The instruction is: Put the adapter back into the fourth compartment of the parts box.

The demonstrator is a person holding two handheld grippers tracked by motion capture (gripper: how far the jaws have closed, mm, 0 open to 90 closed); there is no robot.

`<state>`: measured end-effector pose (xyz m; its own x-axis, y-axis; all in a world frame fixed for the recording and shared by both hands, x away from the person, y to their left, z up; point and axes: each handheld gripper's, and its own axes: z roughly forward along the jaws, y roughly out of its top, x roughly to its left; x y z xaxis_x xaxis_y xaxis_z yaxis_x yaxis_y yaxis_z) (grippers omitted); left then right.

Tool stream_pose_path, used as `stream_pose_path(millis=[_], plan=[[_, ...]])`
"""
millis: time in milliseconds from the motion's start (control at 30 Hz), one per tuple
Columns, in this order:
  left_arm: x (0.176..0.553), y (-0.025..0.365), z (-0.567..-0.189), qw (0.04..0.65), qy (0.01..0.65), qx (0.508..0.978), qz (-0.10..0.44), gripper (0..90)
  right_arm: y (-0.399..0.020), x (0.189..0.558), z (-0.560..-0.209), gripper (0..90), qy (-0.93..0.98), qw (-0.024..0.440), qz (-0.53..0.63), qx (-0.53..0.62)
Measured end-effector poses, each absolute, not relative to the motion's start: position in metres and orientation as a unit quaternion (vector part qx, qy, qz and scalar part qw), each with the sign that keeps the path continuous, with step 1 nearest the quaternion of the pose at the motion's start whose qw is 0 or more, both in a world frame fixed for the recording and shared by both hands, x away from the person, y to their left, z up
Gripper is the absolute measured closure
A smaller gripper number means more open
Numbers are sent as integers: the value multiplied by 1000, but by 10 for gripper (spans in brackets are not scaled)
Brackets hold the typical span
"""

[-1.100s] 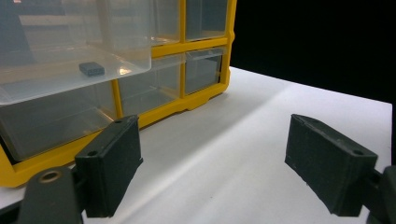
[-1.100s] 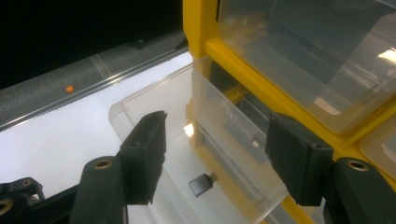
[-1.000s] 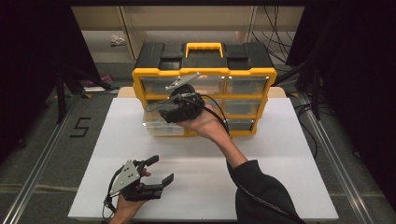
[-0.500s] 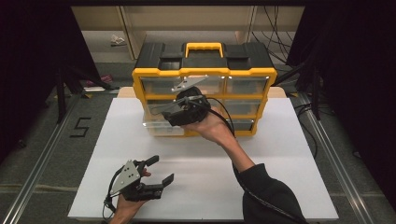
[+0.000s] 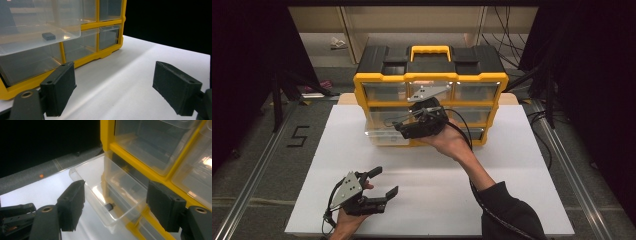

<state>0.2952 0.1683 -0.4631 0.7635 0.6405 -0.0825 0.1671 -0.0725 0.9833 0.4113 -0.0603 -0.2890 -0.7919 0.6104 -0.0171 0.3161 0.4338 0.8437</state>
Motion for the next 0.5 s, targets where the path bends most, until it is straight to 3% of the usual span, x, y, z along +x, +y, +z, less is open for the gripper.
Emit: stream_pose_path(millis=[500], plan=[[296,168,-463,618,287,707,192,179,-92,400,-290,306,814,167,477,288]])
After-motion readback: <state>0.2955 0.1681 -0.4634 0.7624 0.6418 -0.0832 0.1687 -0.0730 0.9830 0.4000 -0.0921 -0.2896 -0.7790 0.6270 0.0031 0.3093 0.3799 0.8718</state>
